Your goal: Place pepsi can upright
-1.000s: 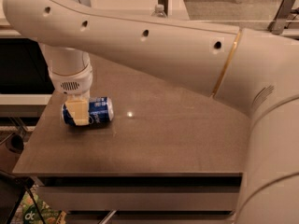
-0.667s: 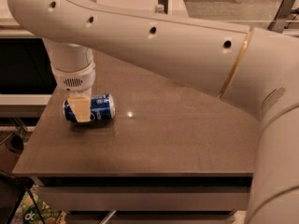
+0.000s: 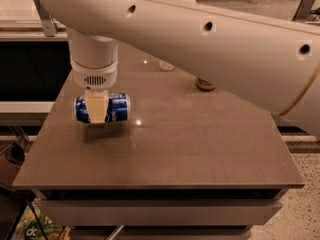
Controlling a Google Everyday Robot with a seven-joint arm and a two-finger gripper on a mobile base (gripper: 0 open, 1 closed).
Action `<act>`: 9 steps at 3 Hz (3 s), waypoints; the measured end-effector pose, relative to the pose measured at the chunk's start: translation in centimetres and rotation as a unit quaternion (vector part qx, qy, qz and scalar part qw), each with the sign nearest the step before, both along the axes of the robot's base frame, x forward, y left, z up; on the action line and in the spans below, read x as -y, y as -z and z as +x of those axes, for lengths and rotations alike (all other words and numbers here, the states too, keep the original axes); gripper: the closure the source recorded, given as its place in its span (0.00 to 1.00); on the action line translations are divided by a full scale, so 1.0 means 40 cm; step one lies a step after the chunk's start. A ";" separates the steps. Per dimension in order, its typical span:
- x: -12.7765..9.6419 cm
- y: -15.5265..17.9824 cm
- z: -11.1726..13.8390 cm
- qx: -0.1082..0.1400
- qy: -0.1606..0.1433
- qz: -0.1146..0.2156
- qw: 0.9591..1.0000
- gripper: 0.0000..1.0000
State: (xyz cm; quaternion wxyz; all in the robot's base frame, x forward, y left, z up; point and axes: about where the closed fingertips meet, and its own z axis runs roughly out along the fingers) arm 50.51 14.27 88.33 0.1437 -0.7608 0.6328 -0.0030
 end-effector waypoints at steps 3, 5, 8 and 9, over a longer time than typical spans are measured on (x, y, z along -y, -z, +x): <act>0.092 -0.081 0.058 0.057 -0.074 0.219 0.971 1.00; 0.111 -0.098 0.045 0.080 -0.113 0.321 0.937 1.00; 0.062 -0.051 -0.024 0.039 -0.118 0.454 0.883 1.00; 0.065 -0.055 -0.042 0.024 -0.117 0.471 0.874 1.00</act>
Offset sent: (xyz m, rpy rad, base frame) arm 0.0284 -0.0420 0.0430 0.5112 -0.1651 0.2427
